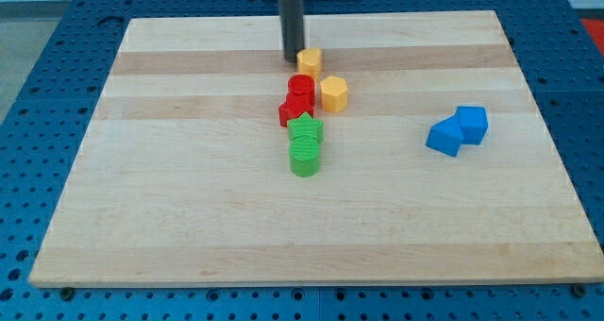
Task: Push yellow heart a bit down
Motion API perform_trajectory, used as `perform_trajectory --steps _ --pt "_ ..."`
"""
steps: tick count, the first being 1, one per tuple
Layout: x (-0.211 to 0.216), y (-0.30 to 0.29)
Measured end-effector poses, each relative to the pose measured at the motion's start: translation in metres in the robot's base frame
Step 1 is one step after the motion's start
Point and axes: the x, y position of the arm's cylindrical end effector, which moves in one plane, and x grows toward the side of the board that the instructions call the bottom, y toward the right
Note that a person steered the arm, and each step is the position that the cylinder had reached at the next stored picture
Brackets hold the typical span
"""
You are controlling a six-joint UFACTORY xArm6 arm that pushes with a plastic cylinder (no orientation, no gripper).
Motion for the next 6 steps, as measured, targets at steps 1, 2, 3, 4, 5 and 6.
perform_trajectory --steps 1,2,3,4,5,6 --pt "0.005 0.037" --pt "0.012 0.075" --pt "0.026 0.112" --pt "0.024 0.126" --pt "-0.015 0.109" --pt "-0.015 0.032"
